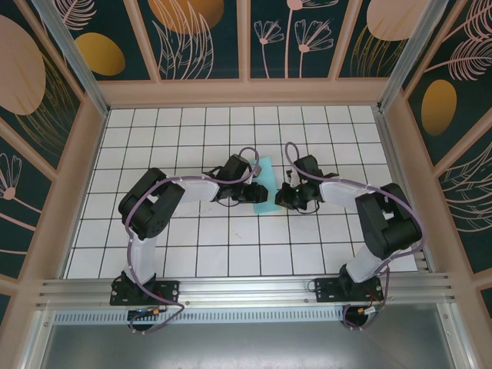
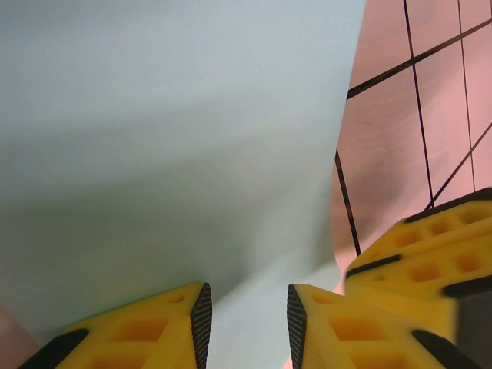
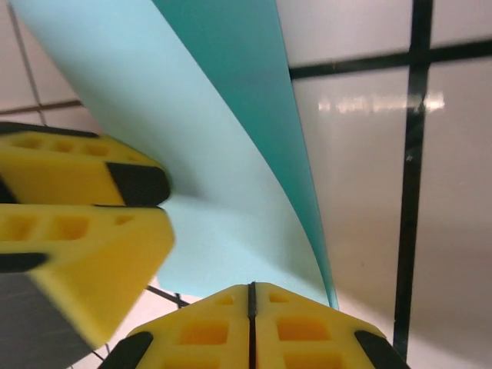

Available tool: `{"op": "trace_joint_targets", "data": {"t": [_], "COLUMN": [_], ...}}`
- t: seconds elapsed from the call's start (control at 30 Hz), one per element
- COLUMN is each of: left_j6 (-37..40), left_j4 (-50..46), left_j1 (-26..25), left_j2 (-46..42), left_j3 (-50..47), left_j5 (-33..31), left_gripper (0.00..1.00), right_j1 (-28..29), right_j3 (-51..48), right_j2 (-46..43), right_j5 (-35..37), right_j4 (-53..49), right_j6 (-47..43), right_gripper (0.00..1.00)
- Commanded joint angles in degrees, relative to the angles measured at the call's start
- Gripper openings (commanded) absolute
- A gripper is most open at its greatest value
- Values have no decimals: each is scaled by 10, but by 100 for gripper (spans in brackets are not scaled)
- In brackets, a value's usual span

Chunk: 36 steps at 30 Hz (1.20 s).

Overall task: Fold a paper plane with a square sheet of paper (fold left side to right side)
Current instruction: Hold the square sheet of paper at the center of the table.

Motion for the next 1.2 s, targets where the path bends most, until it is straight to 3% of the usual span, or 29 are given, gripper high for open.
{"op": "trace_joint_targets", "data": {"t": [0.0, 0.33, 0.57, 0.87, 1.17], "left_j6": [-1, -12, -25, -14, -4], "left_j4": [-37, -35, -45, -63, -78], "left_j1": [1, 0, 9, 25, 31], "left_j2": [1, -2, 7, 49, 48], "left_j3": [2, 13, 55, 107, 93], "left_j5": [-22, -15, -22, -23, -49], "left_gripper": [35, 36, 45, 47, 47], "right_j1": [-1, 5, 3, 1, -2], "right_j3": [14, 5, -1, -3, -1], "right_j2": [3, 65, 79, 85, 86], "right_j5": [-16, 24, 84, 98, 104], "right_j4": [14, 7, -41, -44, -50], "right_j6": [7, -3, -25, -30, -34], "right_gripper": [10, 10, 10, 10, 10]}}
